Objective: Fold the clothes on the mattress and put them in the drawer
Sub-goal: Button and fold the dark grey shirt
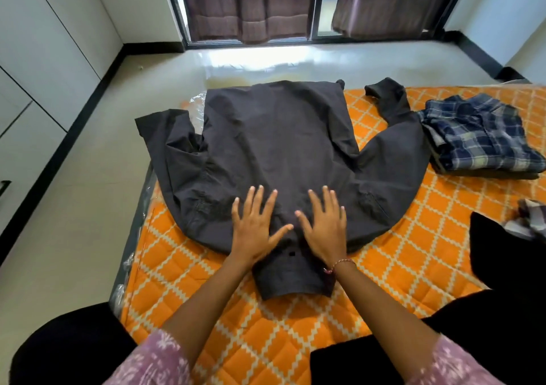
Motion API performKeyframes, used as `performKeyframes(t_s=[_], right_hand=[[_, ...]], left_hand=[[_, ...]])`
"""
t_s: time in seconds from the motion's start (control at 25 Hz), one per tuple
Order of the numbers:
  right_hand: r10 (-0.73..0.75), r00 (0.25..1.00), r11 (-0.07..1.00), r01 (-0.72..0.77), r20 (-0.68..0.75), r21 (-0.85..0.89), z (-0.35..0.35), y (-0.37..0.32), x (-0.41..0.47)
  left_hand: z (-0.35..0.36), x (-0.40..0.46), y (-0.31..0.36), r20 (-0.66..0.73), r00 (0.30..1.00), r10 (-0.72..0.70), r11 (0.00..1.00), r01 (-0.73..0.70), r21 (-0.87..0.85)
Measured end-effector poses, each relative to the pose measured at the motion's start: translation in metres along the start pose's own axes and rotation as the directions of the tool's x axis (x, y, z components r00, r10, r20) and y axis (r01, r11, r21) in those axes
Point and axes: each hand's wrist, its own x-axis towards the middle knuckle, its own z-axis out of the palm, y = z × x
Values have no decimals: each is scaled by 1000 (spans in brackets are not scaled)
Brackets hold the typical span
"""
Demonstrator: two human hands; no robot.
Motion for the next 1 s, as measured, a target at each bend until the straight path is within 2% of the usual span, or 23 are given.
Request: performKeyframes(t_s=[0.08, 0.16, 0.32, 0.6, 0.72, 0.8, 0.88, 0.96, 1.0], right_hand=[[34, 963, 981, 19, 268, -194, 19, 17, 3], [133, 937, 957, -36, 323, -288, 33, 33, -9], [206, 927, 946, -106, 315, -305, 37, 37, -27], [237, 914, 946, -140, 330, -291, 26, 47, -118], [117, 987, 964, -86, 113, -250, 22, 44, -80], [37, 991, 958, 2, 131, -286, 13, 45, -30], [129, 973, 935, -55, 193, -350, 9, 59, 2], [255, 953, 902, -175, 161, -394, 11, 76, -4], [283, 950, 892, -210, 132, -401, 11, 80, -15]], left_hand=[[27, -1, -12, 217, 976, 13, 995, -33, 90], [47, -16, -19, 268, 961, -63, 992, 32, 120], [54, -33, -19, 273, 953, -132, 988, 104, 113], [48, -121, 0, 272, 958, -86, 994, 65, 86], [33, -82, 2, 193, 981, -8, 1000, 6, 14], [21, -35, -13, 150, 988, 24, 998, -34, 61], [18, -9, -41, 147, 984, -101, 992, 89, 91], [24, -15, -60, 125, 963, -240, 971, 237, 45], [25, -22, -62, 105, 961, -257, 966, 255, 37]])
